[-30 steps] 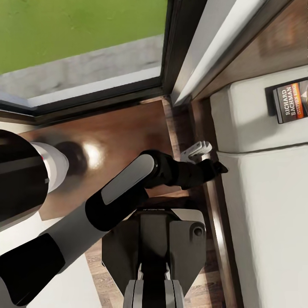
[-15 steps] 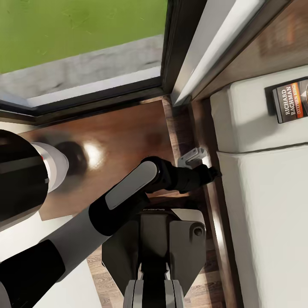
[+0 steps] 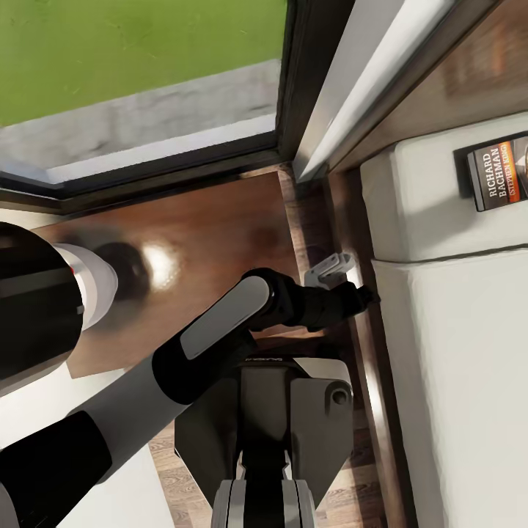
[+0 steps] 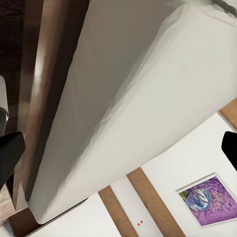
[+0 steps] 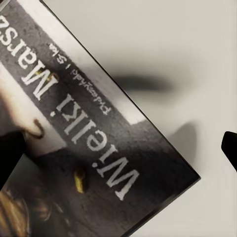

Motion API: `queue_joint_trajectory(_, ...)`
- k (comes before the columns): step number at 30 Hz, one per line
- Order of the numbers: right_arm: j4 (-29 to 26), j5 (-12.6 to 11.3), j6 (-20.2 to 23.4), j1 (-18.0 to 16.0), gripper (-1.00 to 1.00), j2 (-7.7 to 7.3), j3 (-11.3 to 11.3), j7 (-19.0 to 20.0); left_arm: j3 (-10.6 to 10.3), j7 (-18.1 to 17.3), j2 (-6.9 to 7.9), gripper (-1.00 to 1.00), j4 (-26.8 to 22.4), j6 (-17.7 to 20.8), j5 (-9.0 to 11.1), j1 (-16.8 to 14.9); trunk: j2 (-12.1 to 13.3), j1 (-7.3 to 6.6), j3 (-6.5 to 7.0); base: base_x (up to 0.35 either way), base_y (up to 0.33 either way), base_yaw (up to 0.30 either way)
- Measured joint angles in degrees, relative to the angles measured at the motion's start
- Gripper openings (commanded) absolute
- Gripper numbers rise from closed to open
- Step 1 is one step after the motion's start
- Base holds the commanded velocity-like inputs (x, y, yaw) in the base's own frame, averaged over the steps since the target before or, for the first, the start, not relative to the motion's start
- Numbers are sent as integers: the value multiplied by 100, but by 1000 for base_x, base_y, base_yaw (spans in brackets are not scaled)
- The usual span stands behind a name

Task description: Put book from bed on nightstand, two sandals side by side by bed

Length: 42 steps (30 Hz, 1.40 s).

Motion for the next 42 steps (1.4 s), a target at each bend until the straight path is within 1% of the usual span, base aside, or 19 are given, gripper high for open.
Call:
queue_joint_trajectory(21, 0, 2, -3, 0, 100, 3, -3, -4, 0, 0, 0, 100, 0, 0, 0, 0, 0, -1, 0, 0, 0, 0)
queue_joint_trajectory(25, 2, 65, -11, -138, 100, 90, 31, -57, 9, 117, -5, 100, 31, 10, 128, -125, 1, 3, 0, 0, 0, 0)
queue_joint_trajectory(29, 1, -68, 8, -234, 100, 109, 43, -60, 13, 171, -2, 100, 34, 17, 257, -254, 1, 3, 0, 0, 0, 0)
queue_joint_trajectory(31, -4, -71, 10, -270, 100, 118, 48, -59, 16, 204, 4, 100, 24, 21, 321, -318, 1, 3, 0, 0, 0, 0)
queue_joint_trajectory(36, -7, -72, 18, -300, 100, 126, 53, -51, 19, 227, 16, 100, -16, 25, 366, -479, 1, 3, 0, 0, 0, 0)
queue_joint_trajectory(41, -17, -72, 27, -319, 100, 133, 55, -43, 25, 241, 48, 100, -165, 25, 397, -640, 1, 3, 0, 0, 0, 0)
queue_joint_trajectory(42, -17, -72, 28, -320, 100, 133, 53, -42, 25, 241, 55, 100, -183, 24, 399, -721, 1, 3, 0, 0, 0, 0)
